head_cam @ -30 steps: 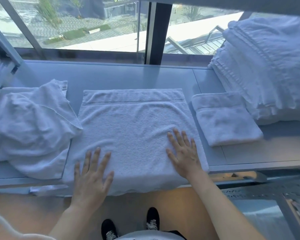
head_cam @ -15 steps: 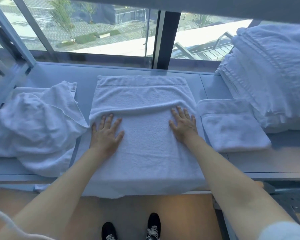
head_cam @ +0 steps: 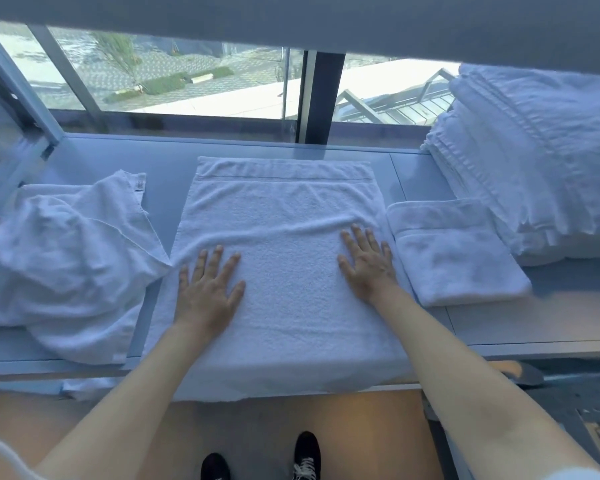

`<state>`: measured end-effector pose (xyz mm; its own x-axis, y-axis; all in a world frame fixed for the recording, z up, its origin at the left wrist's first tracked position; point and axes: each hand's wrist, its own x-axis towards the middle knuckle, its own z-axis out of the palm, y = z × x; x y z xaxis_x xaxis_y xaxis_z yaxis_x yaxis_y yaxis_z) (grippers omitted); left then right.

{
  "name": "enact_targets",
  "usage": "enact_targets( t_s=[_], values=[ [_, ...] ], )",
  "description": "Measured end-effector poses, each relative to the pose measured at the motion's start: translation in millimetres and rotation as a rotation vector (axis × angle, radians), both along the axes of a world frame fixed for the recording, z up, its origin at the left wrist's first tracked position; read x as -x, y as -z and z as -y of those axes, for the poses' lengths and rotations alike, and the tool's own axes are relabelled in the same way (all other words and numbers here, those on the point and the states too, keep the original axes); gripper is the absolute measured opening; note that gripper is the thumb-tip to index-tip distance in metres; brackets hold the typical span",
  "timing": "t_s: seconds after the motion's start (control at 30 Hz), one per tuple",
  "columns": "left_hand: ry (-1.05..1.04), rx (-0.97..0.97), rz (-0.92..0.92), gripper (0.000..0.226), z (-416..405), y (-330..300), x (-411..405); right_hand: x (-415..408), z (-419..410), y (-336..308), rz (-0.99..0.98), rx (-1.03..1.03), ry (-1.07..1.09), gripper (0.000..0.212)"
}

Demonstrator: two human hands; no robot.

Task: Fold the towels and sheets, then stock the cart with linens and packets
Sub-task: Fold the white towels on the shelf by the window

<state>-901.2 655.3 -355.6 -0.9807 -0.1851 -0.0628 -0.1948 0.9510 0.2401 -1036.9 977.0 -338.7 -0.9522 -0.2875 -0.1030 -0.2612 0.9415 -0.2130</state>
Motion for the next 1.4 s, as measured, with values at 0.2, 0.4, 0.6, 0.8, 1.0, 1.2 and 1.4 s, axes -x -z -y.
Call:
enact_targets(
  t_s=[0.2, 0.4, 0.6, 0.8, 1.0, 1.2, 1.4],
  values=[
    [-0.055, 0.023, -0.022, 0.073, 10.1, 1.9, -18.2, -51.6, 5.2, -4.1, -0.074, 0.133, -0.052, 0.063],
    [-0.009, 0.022, -0.007, 0.071, 14.6, -0.7, -14.3, -111.0, 0.7, 17.8, -0.031, 0.074, -0.123, 0.065],
    [0.194, 0.000, -0.157, 0.063, -5.8, -10.8, -50.6, -107.2, 4.2, 13.3, -0.007, 0.064, -0.119, 0.064],
    [0.289, 0.086, 0.015, 0.064, -27.5, 5.4, -93.7, -120.8, 12.9, 4.8, -0.062, 0.070, -0.128, 0.063],
    [0.271, 0.076, -0.013, 0.068, -24.8, 4.9, -91.9, -155.8, 75.9, 12.4, -0.003, 0.131, -0.422, 0.062],
    [0.197, 0.051, -0.025, 0.070, 10.5, 6.6, -103.7, -147.8, 14.0, 15.8, -0.039, 0.027, -0.347, 0.061],
    [0.234, 0.016, -0.060, 0.068, 29.7, 4.8, -116.0, -146.9, -77.6, 8.4, 0.004, 0.047, -0.219, 0.062]
  ],
)
